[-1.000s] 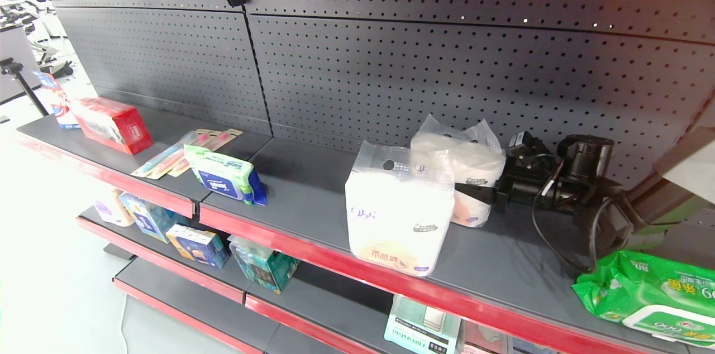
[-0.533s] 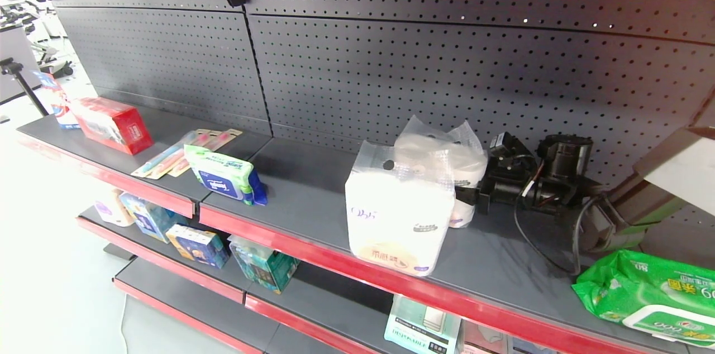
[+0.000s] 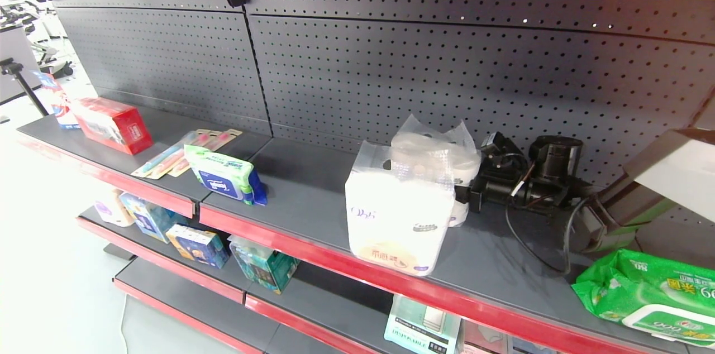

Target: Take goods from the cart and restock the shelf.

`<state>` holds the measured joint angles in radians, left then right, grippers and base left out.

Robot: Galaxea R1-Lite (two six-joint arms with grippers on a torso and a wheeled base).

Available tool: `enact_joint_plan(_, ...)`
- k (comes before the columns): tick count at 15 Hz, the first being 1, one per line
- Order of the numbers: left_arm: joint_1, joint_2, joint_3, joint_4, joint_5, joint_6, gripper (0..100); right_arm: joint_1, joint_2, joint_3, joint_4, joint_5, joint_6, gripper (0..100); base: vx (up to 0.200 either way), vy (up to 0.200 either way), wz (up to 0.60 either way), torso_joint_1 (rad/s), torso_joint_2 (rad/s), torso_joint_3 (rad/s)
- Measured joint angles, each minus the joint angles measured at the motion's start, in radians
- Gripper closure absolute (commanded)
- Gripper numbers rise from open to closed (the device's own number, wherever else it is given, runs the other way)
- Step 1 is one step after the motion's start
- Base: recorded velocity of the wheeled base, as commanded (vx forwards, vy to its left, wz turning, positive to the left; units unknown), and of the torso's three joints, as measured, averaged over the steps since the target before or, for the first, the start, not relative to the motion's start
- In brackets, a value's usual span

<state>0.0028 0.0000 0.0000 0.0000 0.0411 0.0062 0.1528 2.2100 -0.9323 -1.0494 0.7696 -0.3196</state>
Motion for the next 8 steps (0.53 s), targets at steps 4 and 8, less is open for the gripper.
enact_joint_plan(4, 0.0, 0.0, 0.0, 0.0, 0.0, 0.0, 0, 0.006, 0.007, -0.004, -0.001, -0.056, 0.003, 100, 0.0, 0.0, 0.0, 0.0, 0.0, 0.0)
enact_joint_plan(8, 0.0, 0.0, 0.0, 0.0, 0.0, 0.0, 0, 0.017, 0.011, -0.003, -0.001, -0.075, 0.004, 100, 0.0, 0.0, 0.0, 0.0, 0.0, 0.0)
